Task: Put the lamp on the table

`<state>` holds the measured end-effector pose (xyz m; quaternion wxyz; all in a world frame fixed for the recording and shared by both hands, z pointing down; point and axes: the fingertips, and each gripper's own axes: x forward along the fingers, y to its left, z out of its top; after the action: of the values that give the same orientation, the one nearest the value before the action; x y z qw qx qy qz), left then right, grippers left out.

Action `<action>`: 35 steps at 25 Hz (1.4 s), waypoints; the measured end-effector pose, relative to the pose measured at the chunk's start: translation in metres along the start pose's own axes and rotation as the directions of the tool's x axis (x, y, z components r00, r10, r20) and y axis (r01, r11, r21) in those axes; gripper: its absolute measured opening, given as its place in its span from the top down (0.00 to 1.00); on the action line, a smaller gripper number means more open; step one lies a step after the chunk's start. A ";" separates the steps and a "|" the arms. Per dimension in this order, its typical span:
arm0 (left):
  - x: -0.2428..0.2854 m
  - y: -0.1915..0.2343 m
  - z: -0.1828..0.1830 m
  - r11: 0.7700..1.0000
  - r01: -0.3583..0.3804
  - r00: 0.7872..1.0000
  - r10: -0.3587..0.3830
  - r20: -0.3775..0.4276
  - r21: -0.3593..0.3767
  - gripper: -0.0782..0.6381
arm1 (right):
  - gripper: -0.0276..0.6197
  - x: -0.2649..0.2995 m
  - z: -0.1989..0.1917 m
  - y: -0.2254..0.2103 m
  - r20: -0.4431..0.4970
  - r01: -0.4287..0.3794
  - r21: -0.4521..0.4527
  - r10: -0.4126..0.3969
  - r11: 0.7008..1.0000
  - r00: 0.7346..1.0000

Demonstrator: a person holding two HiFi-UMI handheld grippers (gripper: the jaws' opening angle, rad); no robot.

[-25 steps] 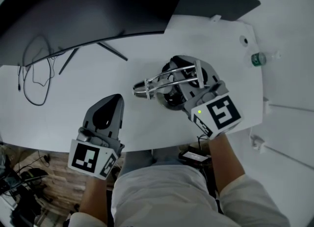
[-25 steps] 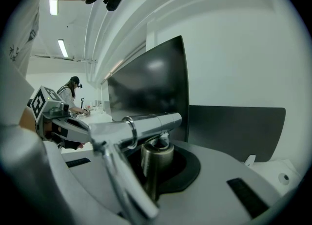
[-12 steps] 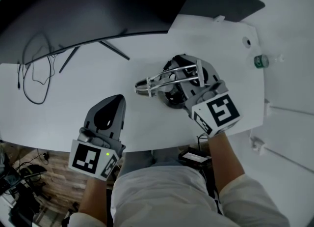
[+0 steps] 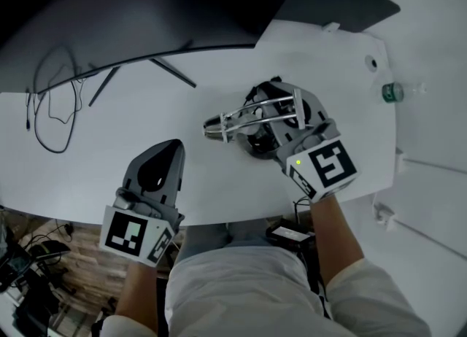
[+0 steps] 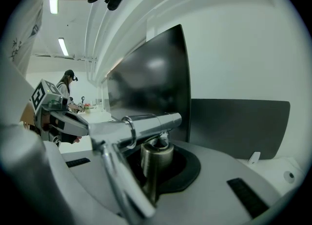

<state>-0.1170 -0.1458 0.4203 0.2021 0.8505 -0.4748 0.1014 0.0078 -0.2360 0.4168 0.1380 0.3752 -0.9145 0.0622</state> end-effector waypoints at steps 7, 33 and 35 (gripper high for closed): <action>0.000 0.003 0.000 1.000 -0.005 1.000 0.005 0.005 0.003 0.89 | 0.89 -0.001 -0.003 0.001 0.009 -0.001 -0.004 0.001 1.000 1.000; -0.003 -0.006 -0.002 1.000 0.004 1.000 -0.004 0.006 0.003 0.89 | 0.89 -0.017 -0.012 0.015 0.068 -0.014 0.011 0.013 1.000 0.998; -0.003 -0.008 -0.002 1.000 0.003 1.000 -0.003 0.006 0.004 0.89 | 0.89 -0.019 -0.013 0.015 0.076 -0.014 0.014 0.013 1.000 0.997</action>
<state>-0.1120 -0.1390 0.4189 0.1994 0.8519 -0.4740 0.0994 0.0124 -0.2096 0.4232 0.1001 0.3720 -0.9211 0.0554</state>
